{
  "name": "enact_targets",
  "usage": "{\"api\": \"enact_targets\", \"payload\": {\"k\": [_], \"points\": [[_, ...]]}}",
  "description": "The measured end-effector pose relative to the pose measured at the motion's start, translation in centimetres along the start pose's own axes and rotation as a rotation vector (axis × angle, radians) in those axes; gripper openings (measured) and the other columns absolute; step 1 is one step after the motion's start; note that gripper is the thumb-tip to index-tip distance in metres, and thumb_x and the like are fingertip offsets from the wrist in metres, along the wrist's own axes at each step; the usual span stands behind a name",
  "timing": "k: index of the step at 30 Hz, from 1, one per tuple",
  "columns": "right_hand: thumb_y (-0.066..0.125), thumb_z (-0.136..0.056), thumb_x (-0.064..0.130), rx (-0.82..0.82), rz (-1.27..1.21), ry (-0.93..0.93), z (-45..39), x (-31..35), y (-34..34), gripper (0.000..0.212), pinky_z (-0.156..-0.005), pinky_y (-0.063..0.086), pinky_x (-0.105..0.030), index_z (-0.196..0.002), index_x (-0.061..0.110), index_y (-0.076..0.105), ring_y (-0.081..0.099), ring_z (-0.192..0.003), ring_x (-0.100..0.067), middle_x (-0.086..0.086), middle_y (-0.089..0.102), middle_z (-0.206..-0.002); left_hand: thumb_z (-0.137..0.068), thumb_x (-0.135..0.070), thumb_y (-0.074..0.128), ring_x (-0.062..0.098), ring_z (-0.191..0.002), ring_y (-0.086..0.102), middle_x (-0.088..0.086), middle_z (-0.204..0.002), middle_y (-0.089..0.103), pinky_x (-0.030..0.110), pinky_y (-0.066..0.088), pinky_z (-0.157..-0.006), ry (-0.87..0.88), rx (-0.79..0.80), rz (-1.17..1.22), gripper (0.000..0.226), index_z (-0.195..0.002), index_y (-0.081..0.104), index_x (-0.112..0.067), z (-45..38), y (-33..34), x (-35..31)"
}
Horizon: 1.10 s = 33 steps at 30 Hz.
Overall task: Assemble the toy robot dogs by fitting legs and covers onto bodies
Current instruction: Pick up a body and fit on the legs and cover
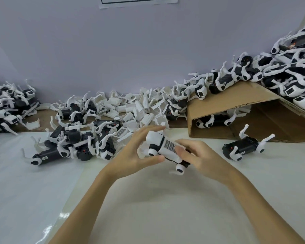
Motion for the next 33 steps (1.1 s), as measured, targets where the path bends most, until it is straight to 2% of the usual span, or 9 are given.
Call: {"api": "enact_targets", "payload": {"k": [4,11,17,21,23,26,28,30,33], "points": [[0.071,-0.099,0.024,-0.265,0.241,-0.173,0.0,1.2,-1.1,0.033,-0.099,0.036,-0.010,-0.131,0.029,0.065,0.052,-0.123,-0.005,0.015,0.063,-0.121,-0.084,-0.050,0.085,-0.004,-0.141,0.045,-0.028,-0.148,0.051,0.006,0.036,-0.106,-0.059,-0.124,0.016,0.089,-0.157,0.036,-0.040,-0.2,-0.4,0.7],[0.076,-0.095,0.022,-0.436,0.605,-0.388,0.5,2.6,0.3,0.038,-0.104,0.034,-0.015,-0.130,0.019,0.060,0.050,-0.115,-0.010,0.010,0.062,-0.120,-0.083,-0.033,0.092,0.025,-0.114,0.070,-0.004,-0.121,0.066,0.037,0.056,-0.101,0.042,-0.171,0.096,0.098,-0.160,0.032,-0.047,-0.5,-0.6,-0.5],[0.080,-0.091,0.015,-0.507,0.693,-0.446,0.5,3.4,0.8,0.032,-0.095,0.039,-0.022,-0.119,0.015,0.064,0.051,-0.106,-0.011,0.008,0.065,-0.111,-0.079,-0.048,0.088,0.017,-0.104,0.073,-0.008,-0.110,0.073,0.046,0.062,-0.092,0.012,-0.326,0.179,0.085,-0.151,0.041,-0.051,-0.2,0.3,-1.1],[0.081,-0.090,0.021,-0.490,0.755,-0.461,0.2,3.0,1.1,0.043,-0.103,0.043,-0.032,-0.129,0.016,0.063,0.053,-0.114,-0.012,0.007,0.065,-0.120,-0.077,-0.040,0.088,0.013,-0.092,0.076,-0.005,-0.108,0.076,0.024,0.058,-0.081,-0.128,-0.437,0.308,0.080,-0.142,0.046,-0.061,0.0,0.7,0.2],[0.074,-0.095,0.033,-0.524,0.701,-0.439,0.1,2.6,0.5,0.058,-0.115,0.037,-0.036,-0.146,0.015,0.053,0.046,-0.135,-0.012,0.004,0.056,-0.144,-0.073,-0.040,0.090,0.015,-0.093,0.078,-0.011,-0.117,0.076,0.021,0.056,-0.084,-0.209,-0.462,0.409,0.093,-0.145,0.038,-0.069,0.1,0.4,1.2],[0.073,-0.095,0.040,-0.682,0.580,-0.362,0.2,2.0,-1.6,0.080,-0.126,0.022,-0.039,-0.159,0.010,0.035,0.025,-0.156,-0.023,-0.008,0.029,-0.167,-0.077,-0.026,0.092,0.031,-0.110,0.077,-0.014,-0.115,0.079,0.046,0.045,-0.115,-0.221,-0.440,0.679,0.105,-0.153,0.030,-0.062,0.0,0.5,1.9],[0.073,-0.093,0.048,-0.566,0.363,-0.256,-0.3,0.4,-2.1,0.092,-0.126,0.028,-0.038,-0.164,0.019,0.023,0.026,-0.157,-0.017,-0.003,0.029,-0.169,-0.076,-0.028,0.089,0.034,-0.111,0.077,-0.004,-0.112,0.082,0.051,0.037,-0.122,-0.228,-0.383,0.726,0.100,-0.151,0.030,-0.059,-0.3,1.2,1.7],[0.072,-0.091,0.053,-0.348,0.007,-0.110,-0.8,-1.5,-1.3,0.083,-0.116,0.044,-0.033,-0.160,0.033,0.031,0.051,-0.142,-0.010,0.003,0.053,-0.155,-0.078,-0.031,0.088,0.034,-0.115,0.075,0.007,-0.125,0.078,0.054,0.035,-0.123,-0.233,-0.344,0.715,0.100,-0.155,0.030,-0.059,-0.4,1.6,1.4],[0.067,-0.096,0.049,-0.175,-0.392,0.025,-1.3,-3.0,0.6,0.050,-0.083,0.060,-0.043,-0.124,0.009,0.069,0.075,-0.097,-0.029,-0.013,0.077,-0.109,-0.089,-0.023,0.088,0.021,-0.129,0.068,-0.005,-0.145,0.067,0.042,0.049,-0.113,-0.144,-0.203,0.534,0.098,-0.159,0.029,-0.056,-0.4,1.2,0.1]]}}
Point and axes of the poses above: each hand's wrist, its own z-axis away from the middle knuckle, its own y-axis out of the palm, x = y × z, the point moved 8 cm from there along -z, towards the middle knuckle
